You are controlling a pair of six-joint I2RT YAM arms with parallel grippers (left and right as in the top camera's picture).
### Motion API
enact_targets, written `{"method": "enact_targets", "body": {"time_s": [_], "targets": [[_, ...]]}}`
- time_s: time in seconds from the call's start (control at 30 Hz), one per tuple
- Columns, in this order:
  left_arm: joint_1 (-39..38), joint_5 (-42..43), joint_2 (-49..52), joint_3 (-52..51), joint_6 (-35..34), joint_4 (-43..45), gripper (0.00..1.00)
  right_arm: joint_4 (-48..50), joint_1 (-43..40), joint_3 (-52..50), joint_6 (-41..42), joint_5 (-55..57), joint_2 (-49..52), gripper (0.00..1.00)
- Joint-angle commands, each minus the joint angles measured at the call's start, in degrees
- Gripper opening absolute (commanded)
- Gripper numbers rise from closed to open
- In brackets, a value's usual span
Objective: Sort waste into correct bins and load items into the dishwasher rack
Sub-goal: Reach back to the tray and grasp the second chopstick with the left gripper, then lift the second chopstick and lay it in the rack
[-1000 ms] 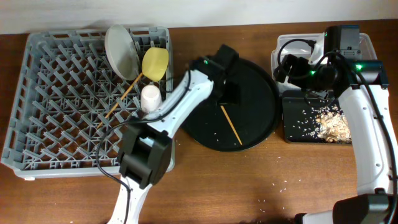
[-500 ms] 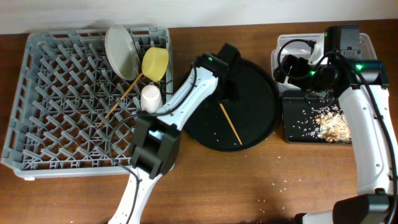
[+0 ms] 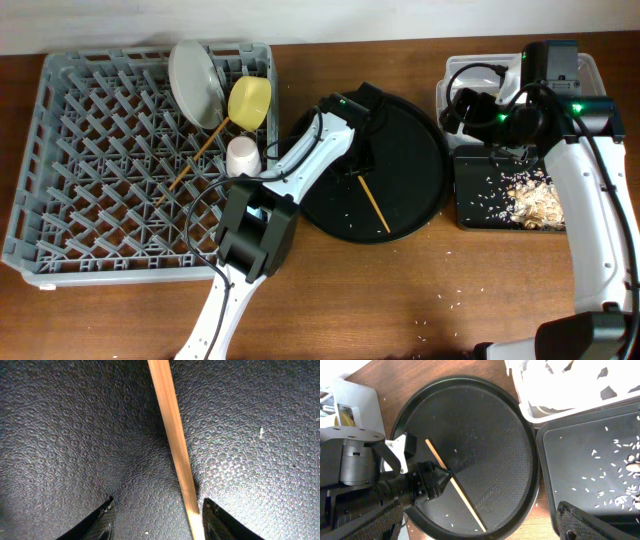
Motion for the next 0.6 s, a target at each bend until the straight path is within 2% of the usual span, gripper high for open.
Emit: {"method": "enact_targets", "body": {"time_s": [0.0,0.1,0.2,0.33,0.53,0.57], "targets": [[0.17,0.2,1.36,1.7,2.71,-3.48,0.53,-0.17,0.52,0.35,-0.72,-0.11,0.46,0.98],[0.46,0.07,1.36,2.82,5.97,-6.73,0.52,-0.15,0.52,0.35,-0.72,-0.11,0.46,0.98],[0.52,-0.48,1.36,2.93,6.36,-8.17,0.51,-0.15,0.52,0.35,-0.72,-0.11,0.46,0.99],[0.59,-0.48,1.36,2.93,6.29,-7.3,0.37,-0.22,0.52,0.35,-0.72,-0.11,0.46,0.98],[0.59,-0.92,1.38,2.93,6.29,-7.06,0.36,-0.13,0.52,0.35,-0.72,-0.11,0.46,0.98],[0.59,-0.92,1.38,3.32,6.29,-6.82,0.41,-0.02,0.52,0.35,-0.72,-0.11,0.46,0.99]]}}
